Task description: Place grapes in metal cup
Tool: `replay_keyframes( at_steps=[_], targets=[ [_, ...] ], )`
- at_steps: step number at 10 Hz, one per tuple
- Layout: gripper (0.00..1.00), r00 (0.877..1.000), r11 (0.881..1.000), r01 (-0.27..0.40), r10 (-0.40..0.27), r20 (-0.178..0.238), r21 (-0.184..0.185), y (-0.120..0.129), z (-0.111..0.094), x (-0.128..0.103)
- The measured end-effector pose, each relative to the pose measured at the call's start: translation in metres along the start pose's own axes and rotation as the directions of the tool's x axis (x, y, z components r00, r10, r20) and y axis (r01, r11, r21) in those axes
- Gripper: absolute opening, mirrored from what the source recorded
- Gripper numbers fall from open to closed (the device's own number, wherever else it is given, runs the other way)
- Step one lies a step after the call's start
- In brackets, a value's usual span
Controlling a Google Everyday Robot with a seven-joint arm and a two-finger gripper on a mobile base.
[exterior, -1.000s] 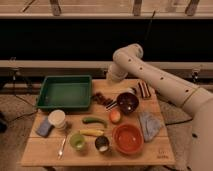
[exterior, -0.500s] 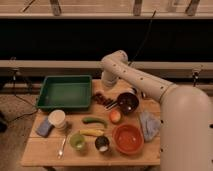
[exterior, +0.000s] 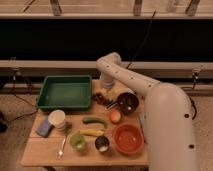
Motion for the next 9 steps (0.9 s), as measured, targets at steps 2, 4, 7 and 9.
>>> replay_keyframes(
  at_steps=[2, 4, 7, 9],
  targets=[
    [0.80, 1.000, 1.000, -0.018, 0.018, 0.005, -0.022, 0.008, 0.009, 0.002],
    [0.80, 0.999, 0.998, -0.043, 0.044, 0.018, -0.036, 0.013, 0.021, 0.005],
    [0.80, 0.996, 0.995, -0.077, 0.079, 0.041, -0.059, 0.007, 0.034, 0.008],
    [0.80, 0.995, 0.994, -0.084, 0.088, 0.053, -0.070, -0.002, 0.034, 0.007]
  ],
)
